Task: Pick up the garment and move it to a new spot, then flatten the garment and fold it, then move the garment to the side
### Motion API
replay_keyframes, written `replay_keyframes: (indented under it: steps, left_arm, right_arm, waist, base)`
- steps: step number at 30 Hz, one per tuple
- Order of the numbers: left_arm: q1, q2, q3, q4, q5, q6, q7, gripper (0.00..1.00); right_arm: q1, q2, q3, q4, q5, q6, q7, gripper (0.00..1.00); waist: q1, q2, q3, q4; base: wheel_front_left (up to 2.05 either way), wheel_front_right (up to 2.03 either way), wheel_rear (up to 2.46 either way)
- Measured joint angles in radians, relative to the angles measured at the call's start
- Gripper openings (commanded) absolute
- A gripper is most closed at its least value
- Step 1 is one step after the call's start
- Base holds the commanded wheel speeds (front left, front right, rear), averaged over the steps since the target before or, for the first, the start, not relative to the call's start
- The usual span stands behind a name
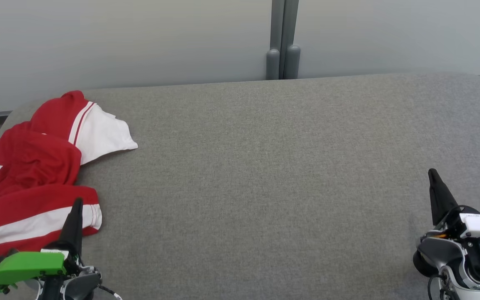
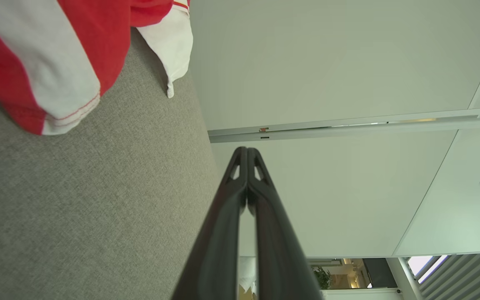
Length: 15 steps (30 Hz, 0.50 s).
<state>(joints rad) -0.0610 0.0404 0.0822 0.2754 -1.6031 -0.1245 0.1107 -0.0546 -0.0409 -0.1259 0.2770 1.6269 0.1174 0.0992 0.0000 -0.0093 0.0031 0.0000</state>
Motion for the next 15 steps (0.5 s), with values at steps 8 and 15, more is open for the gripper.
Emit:
replay_keyframes:
  steps: [8, 15]
  left_arm:
    - [0.052, -0.023, -0.013, 0.063, 0.0, 0.001, -0.002, 1.0]
    - [0.052, -0.023, -0.028, 0.051, 0.011, 0.001, -0.024, 1.0]
  right_arm:
    - [0.06, 0.03, 0.006, 0.059, 0.001, -0.005, -0.002, 1.0]
    - [0.061, 0.031, 0.017, 0.054, -0.023, -0.005, -0.024, 1.0]
  waist:
    - [0.0, 0.0, 0.0, 0.0]
    - [0.0, 0.0, -0.001, 0.0]
  base:
    - [0.0, 0.0, 0.0]
    - [0.0, 0.0, 0.0]
